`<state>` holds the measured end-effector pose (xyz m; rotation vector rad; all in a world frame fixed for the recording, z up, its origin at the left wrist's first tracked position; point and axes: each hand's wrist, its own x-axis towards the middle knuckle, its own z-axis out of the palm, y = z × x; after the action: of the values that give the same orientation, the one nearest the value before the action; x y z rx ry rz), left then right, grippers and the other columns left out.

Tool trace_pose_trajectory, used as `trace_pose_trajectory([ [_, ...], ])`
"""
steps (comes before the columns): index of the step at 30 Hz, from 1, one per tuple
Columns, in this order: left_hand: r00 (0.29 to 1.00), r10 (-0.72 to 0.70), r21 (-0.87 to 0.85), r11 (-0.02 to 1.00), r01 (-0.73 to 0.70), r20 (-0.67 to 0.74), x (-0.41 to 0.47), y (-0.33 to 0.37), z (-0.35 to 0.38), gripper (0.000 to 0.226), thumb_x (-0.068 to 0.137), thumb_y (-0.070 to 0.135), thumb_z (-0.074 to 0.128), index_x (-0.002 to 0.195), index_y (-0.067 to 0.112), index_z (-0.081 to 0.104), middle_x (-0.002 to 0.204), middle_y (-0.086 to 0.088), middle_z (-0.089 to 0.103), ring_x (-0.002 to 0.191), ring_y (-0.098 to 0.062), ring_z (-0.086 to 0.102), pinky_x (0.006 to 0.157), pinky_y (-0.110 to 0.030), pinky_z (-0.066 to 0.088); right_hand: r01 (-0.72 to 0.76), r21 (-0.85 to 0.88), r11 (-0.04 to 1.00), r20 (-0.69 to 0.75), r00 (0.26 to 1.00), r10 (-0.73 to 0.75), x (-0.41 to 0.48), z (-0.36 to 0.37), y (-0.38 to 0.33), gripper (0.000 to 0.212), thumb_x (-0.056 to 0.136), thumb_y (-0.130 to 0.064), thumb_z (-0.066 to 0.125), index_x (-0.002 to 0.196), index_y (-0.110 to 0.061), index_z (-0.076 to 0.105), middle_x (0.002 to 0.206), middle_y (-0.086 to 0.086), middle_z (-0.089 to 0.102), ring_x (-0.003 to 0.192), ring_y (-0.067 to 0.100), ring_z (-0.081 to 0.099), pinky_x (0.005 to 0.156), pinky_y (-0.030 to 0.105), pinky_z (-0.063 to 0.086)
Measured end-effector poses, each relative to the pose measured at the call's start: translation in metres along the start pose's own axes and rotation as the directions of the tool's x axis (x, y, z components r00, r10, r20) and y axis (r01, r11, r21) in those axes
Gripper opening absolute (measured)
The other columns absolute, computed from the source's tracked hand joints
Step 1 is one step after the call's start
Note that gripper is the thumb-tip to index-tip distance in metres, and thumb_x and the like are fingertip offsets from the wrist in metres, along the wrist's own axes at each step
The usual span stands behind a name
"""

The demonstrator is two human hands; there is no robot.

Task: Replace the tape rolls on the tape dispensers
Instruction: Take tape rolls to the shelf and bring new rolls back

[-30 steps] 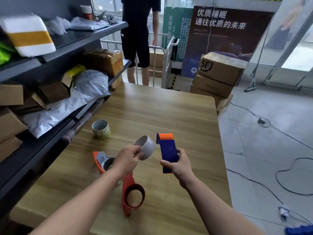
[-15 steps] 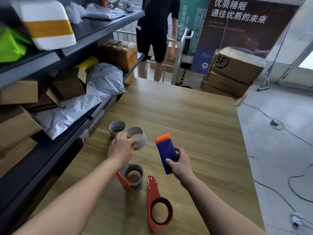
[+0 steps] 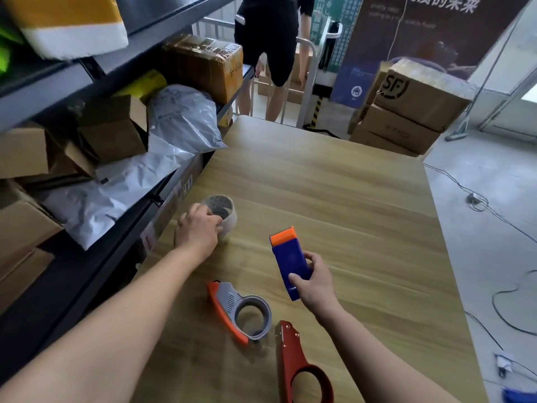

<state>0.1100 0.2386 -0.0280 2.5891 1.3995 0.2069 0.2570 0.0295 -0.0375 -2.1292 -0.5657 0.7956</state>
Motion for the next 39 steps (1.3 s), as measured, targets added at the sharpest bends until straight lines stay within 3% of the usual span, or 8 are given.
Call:
trace_pose_trajectory([
  [6, 0.997, 0.016, 0.098, 0.995, -0.023, 0.072, 0.018, -0.011, 0.012, 0.021, 0.092, 0.033, 0.052, 0.104, 0.026, 0.068, 0.121, -0.002, 0.051, 0.113, -0.026, 0.044, 0.092, -0.035, 0.040, -0.011, -0.021, 1.000, -0.002, 1.000, 0.011, 0.006, 0.013, -0.003, 0.056, 0.080, -0.008, 0.069, 0.130, -0.018, 0.047, 0.113, 0.005, 0.066, 0.098, 0.021, 0.064, 0.089, 0.045, 0.054],
  [16, 0.990, 0.131, 0.237, 0.961, -0.141, 0.056, 0.025, -0.017, 0.019, 0.022, 0.093, 0.032, 0.050, 0.104, 0.022, 0.067, 0.119, -0.005, 0.056, 0.118, -0.024, 0.041, 0.092, -0.036, 0.035, -0.030, -0.043, 0.999, -0.004, 1.000, 0.030, 0.011, 0.018, -0.005, 0.058, 0.079, -0.009, 0.070, 0.131, -0.020, 0.047, 0.105, -0.003, 0.063, 0.093, 0.016, 0.063, 0.086, 0.040, 0.056],
  [19, 0.989, 0.140, 0.252, 0.957, -0.146, 0.043, 0.023, -0.014, 0.016, 0.022, 0.091, 0.030, 0.053, 0.108, 0.020, 0.064, 0.118, -0.006, 0.056, 0.117, -0.025, 0.042, 0.094, -0.037, 0.034, -0.030, -0.053, 0.998, -0.016, 0.999, 0.029, 0.010, 0.017, -0.004, 0.058, 0.079, -0.009, 0.069, 0.132, -0.019, 0.047, 0.112, 0.002, 0.065, 0.096, 0.019, 0.064, 0.088, 0.041, 0.055],
  [24, 0.985, 0.172, 0.178, 0.970, -0.168, -0.007, 0.015, -0.006, 0.012, 0.038, 0.087, 0.021, 0.061, 0.124, 0.017, 0.054, 0.122, -0.009, 0.055, 0.121, -0.028, 0.042, 0.097, -0.040, 0.034, -0.009, -0.130, 0.991, -0.029, 1.000, 0.005, 0.005, 0.010, -0.001, 0.056, 0.084, -0.008, 0.060, 0.136, -0.018, 0.043, 0.123, 0.007, 0.062, 0.107, 0.024, 0.060, 0.093, 0.041, 0.051],
  [31, 0.952, 0.304, 0.089, 0.950, -0.300, -0.026, -0.025, 0.047, 0.015, 0.031, 0.082, 0.019, 0.062, 0.113, 0.014, 0.063, 0.122, -0.006, 0.058, 0.125, -0.025, 0.043, 0.103, -0.037, 0.029, 0.026, -0.244, 0.970, -0.061, 0.997, -0.042, -0.015, -0.014, 0.016, 0.057, 0.084, -0.003, 0.052, 0.139, -0.017, 0.042, 0.130, 0.006, 0.057, 0.115, 0.025, 0.055, 0.092, 0.034, 0.047],
  [39, 0.928, 0.311, 0.113, 0.934, -0.338, 0.206, -0.127, 0.109, 0.042, 0.034, 0.088, 0.035, 0.056, 0.119, 0.022, 0.056, 0.126, 0.001, 0.053, 0.122, -0.020, 0.043, 0.098, -0.032, 0.035, 0.032, -0.318, 0.948, -0.088, 0.994, -0.063, -0.064, -0.056, 0.064, 0.058, 0.083, -0.004, 0.055, 0.137, -0.021, 0.043, 0.124, 0.004, 0.062, 0.106, 0.026, 0.059, 0.080, 0.032, 0.047],
])
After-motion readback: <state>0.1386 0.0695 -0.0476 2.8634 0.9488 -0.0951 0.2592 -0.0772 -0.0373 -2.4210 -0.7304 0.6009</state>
